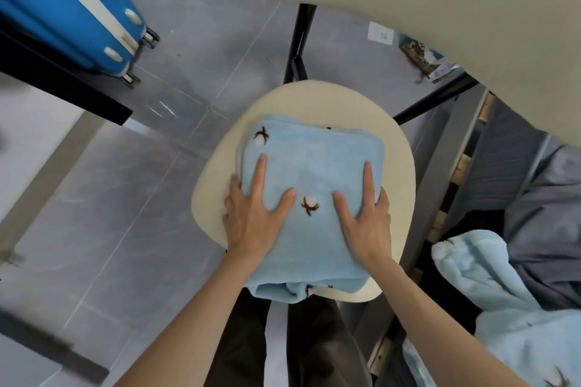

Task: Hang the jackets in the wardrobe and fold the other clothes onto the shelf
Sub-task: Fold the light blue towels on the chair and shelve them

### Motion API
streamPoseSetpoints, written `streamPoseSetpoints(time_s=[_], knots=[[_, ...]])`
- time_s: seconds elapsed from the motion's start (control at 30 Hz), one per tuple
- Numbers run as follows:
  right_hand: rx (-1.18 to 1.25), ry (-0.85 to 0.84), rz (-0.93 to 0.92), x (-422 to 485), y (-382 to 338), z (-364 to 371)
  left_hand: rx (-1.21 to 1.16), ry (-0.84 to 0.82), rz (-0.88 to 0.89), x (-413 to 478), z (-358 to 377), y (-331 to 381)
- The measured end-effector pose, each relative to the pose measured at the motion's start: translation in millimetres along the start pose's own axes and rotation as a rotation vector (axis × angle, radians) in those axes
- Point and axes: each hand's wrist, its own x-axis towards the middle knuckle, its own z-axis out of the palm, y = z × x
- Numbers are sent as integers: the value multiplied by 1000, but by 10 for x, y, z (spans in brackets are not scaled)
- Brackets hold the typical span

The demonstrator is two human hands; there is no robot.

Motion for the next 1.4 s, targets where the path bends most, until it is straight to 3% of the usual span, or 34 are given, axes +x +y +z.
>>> streamPoseSetpoints(time_s=[0.33, 0.63, 1.03, 1.4], knots=[[31, 13, 5, 198, 172, 94, -91, 96, 50, 98, 194, -44], [35, -56, -99, 197, -115, -325, -232, -59, -62, 14, -133, 130], [-22, -246, -484, -677, -1201, -940, -530, 240, -183, -1252, -1203, 44], [-78, -492, -844, -1831, -2345, -725, -637, 550, -391, -2465, -2221, -523]])
